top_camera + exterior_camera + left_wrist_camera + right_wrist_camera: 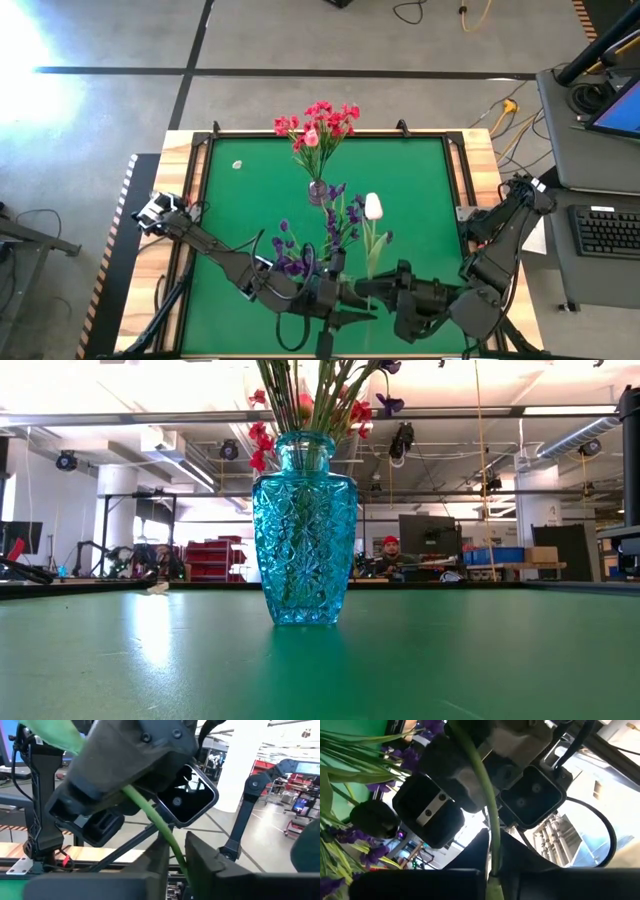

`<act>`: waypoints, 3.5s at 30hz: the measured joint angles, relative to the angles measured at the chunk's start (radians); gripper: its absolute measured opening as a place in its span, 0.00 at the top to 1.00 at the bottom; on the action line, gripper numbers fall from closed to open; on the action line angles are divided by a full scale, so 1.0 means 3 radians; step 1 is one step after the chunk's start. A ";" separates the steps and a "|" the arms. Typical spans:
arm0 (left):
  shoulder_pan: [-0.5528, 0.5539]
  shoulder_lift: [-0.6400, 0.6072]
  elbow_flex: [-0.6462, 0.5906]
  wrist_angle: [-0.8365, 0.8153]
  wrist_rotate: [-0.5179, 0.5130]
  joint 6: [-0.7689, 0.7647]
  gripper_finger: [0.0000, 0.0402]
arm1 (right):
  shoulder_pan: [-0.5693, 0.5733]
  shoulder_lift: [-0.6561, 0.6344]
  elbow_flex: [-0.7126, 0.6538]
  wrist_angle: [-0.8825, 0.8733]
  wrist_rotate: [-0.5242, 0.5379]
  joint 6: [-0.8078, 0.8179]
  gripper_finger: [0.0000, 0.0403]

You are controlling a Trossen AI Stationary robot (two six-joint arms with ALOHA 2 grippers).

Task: Sort flowers into vase by color
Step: Put the pink tulip into the purple vase

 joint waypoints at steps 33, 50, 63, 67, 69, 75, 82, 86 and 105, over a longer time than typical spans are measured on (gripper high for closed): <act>-0.0166 -0.0141 0.0004 -0.0028 -0.0259 0.0719 1.00 | 0.0009 -0.0074 0.0071 0.0183 -0.0133 0.0337 0.56; -0.0726 -0.0776 0.0006 -0.0768 -0.1721 0.1376 1.00 | -0.0006 -0.0183 0.0313 0.1234 -0.0030 0.0634 0.56; -0.0621 -0.0978 0.0006 -0.1807 -0.2005 0.0677 1.00 | -0.0409 -0.0236 0.0348 0.0315 -0.1170 0.4709 0.56; -0.0581 -0.0913 0.0006 -0.1811 -0.2004 0.0597 1.00 | -0.0644 -0.0124 0.0347 0.0344 -0.1603 0.5094 0.56; -0.0562 -0.0892 0.0005 -0.1812 -0.2004 0.0544 1.00 | -0.0744 -0.0057 0.0347 0.0382 -0.1629 0.5126 0.56; -0.0504 -0.0857 0.0005 -0.1811 -0.2004 0.0410 1.00 | -0.0921 0.0039 0.0348 0.0434 -0.1829 0.5184 0.56; -0.0323 -0.0857 0.0004 -0.1777 -0.2004 0.0277 1.00 | -0.1001 0.0210 0.0497 0.0434 -0.2079 0.5327 0.56; -0.0266 -0.0848 0.0004 -0.1708 -0.1908 0.0292 1.00 | -0.1013 0.0353 0.0633 0.0426 -0.2008 0.5264 0.56; -0.0264 -0.0844 0.0001 -0.1749 -0.1853 0.0301 1.00 | -0.1049 0.0610 0.1117 0.0108 -0.1800 0.5060 0.81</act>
